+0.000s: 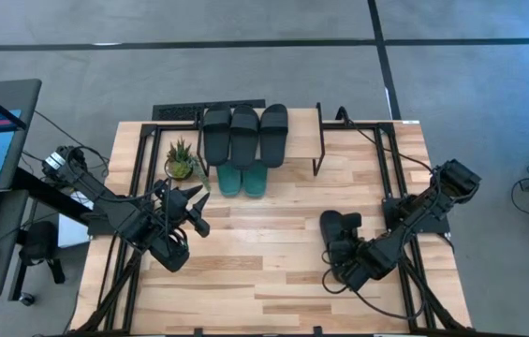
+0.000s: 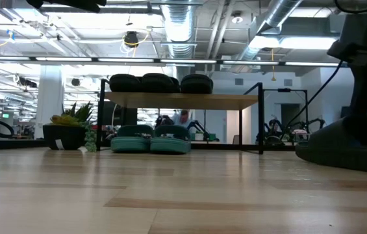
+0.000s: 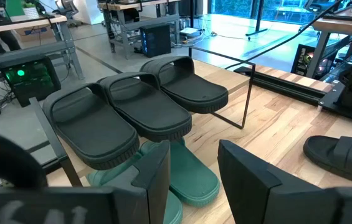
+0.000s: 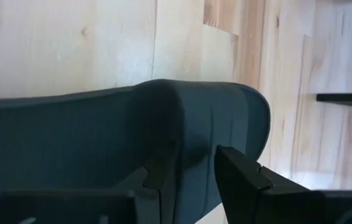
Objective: Pick and place slides into the shelf
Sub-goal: Put the black slide on the shelf
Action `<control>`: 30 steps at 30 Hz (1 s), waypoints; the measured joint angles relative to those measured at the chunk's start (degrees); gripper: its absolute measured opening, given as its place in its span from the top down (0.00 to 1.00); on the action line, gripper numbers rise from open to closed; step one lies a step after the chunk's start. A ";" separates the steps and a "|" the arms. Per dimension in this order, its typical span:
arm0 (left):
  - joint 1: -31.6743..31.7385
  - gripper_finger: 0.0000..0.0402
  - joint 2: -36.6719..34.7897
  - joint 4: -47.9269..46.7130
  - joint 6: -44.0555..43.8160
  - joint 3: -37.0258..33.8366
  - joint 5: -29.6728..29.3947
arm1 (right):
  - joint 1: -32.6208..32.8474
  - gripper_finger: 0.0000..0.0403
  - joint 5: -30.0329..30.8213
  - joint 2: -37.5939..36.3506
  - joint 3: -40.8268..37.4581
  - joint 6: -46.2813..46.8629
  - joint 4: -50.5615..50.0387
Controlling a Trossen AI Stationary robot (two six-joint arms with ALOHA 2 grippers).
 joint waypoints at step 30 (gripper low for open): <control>0.01 0.69 0.00 0.22 -0.01 0.00 -0.07 | -1.03 0.99 0.15 0.00 0.17 -0.90 -0.68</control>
